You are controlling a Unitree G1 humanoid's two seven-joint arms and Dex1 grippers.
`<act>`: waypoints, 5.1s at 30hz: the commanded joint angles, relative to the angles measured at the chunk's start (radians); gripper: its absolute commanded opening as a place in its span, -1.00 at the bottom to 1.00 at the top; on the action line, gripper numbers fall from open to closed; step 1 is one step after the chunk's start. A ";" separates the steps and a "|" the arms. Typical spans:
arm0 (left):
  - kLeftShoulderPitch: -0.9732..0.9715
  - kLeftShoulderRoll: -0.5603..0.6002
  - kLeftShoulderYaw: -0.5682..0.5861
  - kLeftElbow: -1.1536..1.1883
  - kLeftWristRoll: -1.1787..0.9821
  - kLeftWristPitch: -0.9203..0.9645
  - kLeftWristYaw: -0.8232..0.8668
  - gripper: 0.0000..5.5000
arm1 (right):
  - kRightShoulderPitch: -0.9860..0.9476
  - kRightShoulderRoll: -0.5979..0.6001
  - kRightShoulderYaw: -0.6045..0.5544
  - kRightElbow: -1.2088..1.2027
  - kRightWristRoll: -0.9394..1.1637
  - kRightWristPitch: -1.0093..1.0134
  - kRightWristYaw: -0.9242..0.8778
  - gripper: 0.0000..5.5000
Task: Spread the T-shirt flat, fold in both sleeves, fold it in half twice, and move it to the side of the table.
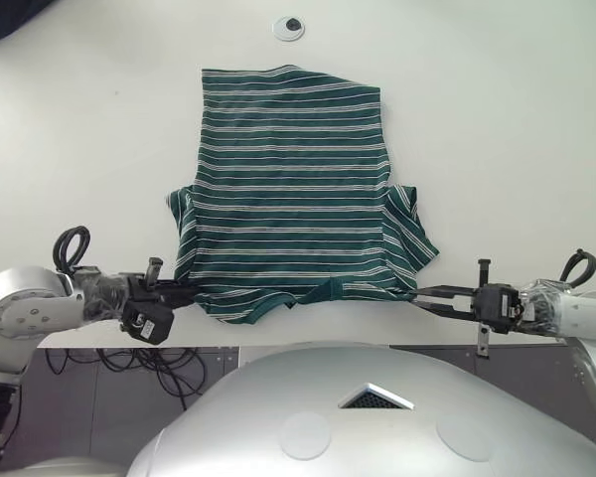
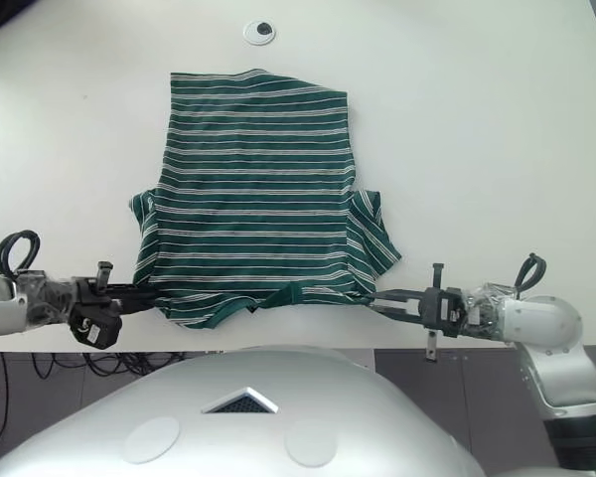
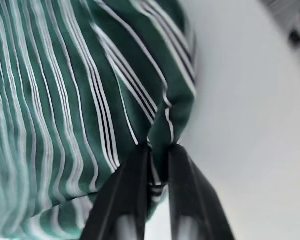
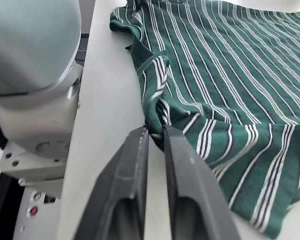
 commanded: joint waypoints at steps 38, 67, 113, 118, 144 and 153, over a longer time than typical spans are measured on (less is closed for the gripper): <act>-0.033 -0.419 -0.020 -0.198 -0.410 0.926 0.348 -0.34 | -0.339 0.014 0.031 0.268 -0.318 -0.133 -0.397 -0.24; -0.130 -0.041 -0.266 -0.026 0.401 0.696 0.532 -0.34 | -0.323 0.038 0.050 0.267 -0.353 -0.115 -0.418 -0.24; -0.058 -0.208 0.080 0.139 -0.528 0.940 0.157 -0.34 | -0.219 0.210 0.076 -0.052 -0.024 0.326 -0.407 -0.24; -0.136 -0.255 0.032 0.175 -0.480 0.989 0.211 -0.34 | -0.215 0.209 0.070 -0.049 -0.030 0.318 -0.403 -0.24; -0.215 -0.186 0.195 0.259 -0.571 0.982 0.021 -0.99 | -0.213 0.225 0.072 -0.031 -0.045 0.282 -0.393 -0.23; -0.235 -0.162 0.302 0.262 -0.625 1.013 -0.082 -0.99 | -0.218 0.226 0.077 -0.014 -0.051 0.273 -0.387 -0.23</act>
